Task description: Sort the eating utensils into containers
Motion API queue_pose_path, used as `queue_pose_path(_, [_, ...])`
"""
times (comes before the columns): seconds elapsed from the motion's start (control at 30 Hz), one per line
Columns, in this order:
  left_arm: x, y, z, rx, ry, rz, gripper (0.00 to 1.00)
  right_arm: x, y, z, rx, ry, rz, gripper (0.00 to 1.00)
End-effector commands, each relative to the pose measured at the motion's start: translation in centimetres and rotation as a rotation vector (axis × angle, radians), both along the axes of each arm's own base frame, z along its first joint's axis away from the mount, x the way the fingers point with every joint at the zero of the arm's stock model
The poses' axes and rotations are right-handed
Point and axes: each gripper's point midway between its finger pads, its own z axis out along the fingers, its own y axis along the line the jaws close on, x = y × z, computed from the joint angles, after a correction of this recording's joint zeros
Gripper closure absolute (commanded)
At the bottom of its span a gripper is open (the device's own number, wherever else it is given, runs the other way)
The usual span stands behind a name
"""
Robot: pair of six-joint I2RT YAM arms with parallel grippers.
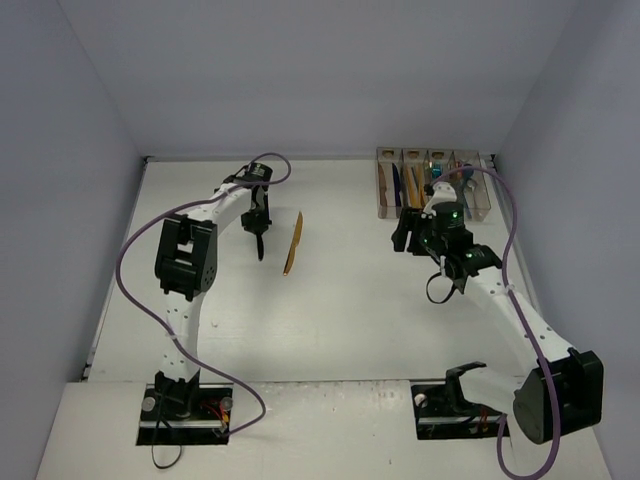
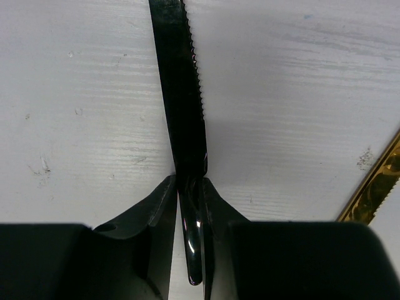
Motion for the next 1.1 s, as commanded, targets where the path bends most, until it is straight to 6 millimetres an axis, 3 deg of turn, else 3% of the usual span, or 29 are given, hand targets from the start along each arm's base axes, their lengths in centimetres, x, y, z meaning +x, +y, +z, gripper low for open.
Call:
queue_pose_path(0.0, [-0.4,-1.3,3.1,-0.089,-0.041,-0.001,1.0,0.6,4.3,4.0,0.076,-0.124,0.115,0.38])
queue_pose_path(0.13, [0.0,-4.4,10.3,-0.301,-0.213,-0.039,1.0,0.0,8.9,6.0,0.194,-0.156,0.241,0.33])
queue_pose_path(0.23, [-0.4,-6.4,14.8,-0.437,-0.322,-0.063,1.0,-0.3,11.2,7.3,0.244,-0.189,0.289,0.29])
queue_pose_path(0.37, [-1.6,-9.3,20.0,-0.637,-0.448,-0.089,1.0,-0.4,13.7,9.4,0.288,-0.252,0.322,0.28])
queue_pose_path(0.47, [-2.9,-11.5,22.4,-0.757,-0.492,-0.106,1.0,-0.3,15.3,10.1,0.309,-0.27,0.349,0.27])
queue_pose_path(0.73, [-5.3,-15.0,25.7,-0.889,-0.545,-0.149,1.0,0.6,18.6,10.1,0.299,-0.286,0.378,0.29])
queue_pose_path(1.07, [-6.8,-16.6,27.5,-0.93,-0.558,-0.2,1.0,2.5,19.4,8.4,0.255,-0.273,0.335,0.34])
